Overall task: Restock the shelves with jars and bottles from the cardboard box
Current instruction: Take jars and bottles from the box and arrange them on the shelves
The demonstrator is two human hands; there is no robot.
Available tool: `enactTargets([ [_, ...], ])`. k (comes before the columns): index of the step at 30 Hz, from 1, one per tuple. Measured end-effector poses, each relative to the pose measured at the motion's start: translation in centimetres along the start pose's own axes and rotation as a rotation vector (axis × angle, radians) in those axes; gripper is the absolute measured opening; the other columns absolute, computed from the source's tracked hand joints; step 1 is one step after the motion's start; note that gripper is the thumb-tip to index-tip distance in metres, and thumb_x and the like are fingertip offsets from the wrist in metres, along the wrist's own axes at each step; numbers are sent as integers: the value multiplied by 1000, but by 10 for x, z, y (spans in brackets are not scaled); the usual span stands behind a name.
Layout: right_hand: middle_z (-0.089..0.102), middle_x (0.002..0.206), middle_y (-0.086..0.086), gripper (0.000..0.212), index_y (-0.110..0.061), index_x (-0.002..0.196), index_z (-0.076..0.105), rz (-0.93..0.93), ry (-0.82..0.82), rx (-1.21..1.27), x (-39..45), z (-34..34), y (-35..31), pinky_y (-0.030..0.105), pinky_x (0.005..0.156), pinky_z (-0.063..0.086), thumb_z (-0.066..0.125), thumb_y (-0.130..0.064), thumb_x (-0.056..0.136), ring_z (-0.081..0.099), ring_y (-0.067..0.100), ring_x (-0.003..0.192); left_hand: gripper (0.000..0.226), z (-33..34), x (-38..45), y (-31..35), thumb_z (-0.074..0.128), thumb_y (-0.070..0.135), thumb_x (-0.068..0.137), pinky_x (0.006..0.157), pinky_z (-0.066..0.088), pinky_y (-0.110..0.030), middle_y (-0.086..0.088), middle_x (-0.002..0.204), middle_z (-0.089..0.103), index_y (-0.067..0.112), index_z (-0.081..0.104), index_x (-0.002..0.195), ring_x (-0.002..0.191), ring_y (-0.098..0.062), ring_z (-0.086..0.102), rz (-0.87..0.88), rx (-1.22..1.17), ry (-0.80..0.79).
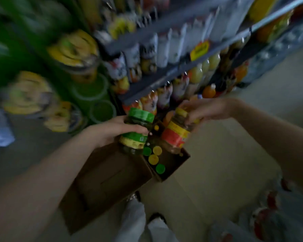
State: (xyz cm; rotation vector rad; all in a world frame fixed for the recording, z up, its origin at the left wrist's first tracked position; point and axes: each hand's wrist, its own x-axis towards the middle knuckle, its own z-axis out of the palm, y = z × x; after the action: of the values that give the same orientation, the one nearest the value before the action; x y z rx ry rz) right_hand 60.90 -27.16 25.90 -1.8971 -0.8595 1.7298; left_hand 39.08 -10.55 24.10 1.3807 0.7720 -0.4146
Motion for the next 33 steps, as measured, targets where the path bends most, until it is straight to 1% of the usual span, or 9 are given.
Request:
enactTargets([
  [2,58,120,3,48,-19,126,47,-104,-57,-20,-53,17,-79,25,75,57,63,-6,82,61,16,103,92,-19,-81,33,93,45,16,77,55,-33,-2,96,73,19,66,100,90,-18,69,52,-49,-22],
  [6,62,110,5,66,-23,116,53,-349,-188,-9,-109,77,-215,32,79,51,73,-21,54,61,20,100,90,-64,-225,62,93,36,8,58,57,-25,-2,82,74,16,65,91,72,-13,71,251,-248,93],
  [10,69,102,3,86,-16,115,58,-597,-360,88,-114,169,-318,24,71,54,92,-28,37,67,14,90,78,-123,-341,43,95,32,16,62,58,-30,-8,84,74,14,74,89,74,-17,71,418,-316,160],
  [14,73,85,5,75,-9,91,73,-718,-393,107,-87,276,-419,23,63,56,92,-43,27,70,13,72,74,-197,-443,-5,95,33,23,64,57,-29,-7,89,74,14,74,92,79,-17,71,539,-387,364],
  [19,72,83,2,65,-11,100,65,-834,-396,82,-46,411,-555,21,57,53,88,-33,44,69,11,71,80,-313,-566,-66,94,39,24,67,57,-31,-7,95,73,14,70,96,85,-19,70,640,-459,679],
  [22,68,95,6,49,-12,106,61,-867,-331,99,-28,479,-631,27,67,56,81,-23,62,68,17,81,89,-373,-644,-78,93,43,26,71,56,-35,-8,98,72,14,64,105,87,-22,70,652,-456,853],
  [26,67,93,4,42,-15,104,59,-922,-292,114,-16,547,-718,27,63,54,72,-23,64,68,16,81,46,-431,-723,-73,78,37,63,64,58,-30,-5,89,74,15,64,101,77,-17,71,746,-518,1026],
  [29,67,89,3,30,-16,99,59,-979,-287,131,-2,584,-775,28,60,55,72,-18,72,68,16,77,21,-468,-753,-75,65,25,77,54,56,-24,2,77,74,20,64,98,67,-12,71,809,-484,1152],
  [33,67,100,5,40,-13,109,57,-1050,-269,94,28,614,-834,31,73,54,75,-17,73,67,19,90,46,-520,-763,-79,79,22,67,66,56,-22,3,93,73,23,59,108,79,-8,70,815,-280,1395],
])
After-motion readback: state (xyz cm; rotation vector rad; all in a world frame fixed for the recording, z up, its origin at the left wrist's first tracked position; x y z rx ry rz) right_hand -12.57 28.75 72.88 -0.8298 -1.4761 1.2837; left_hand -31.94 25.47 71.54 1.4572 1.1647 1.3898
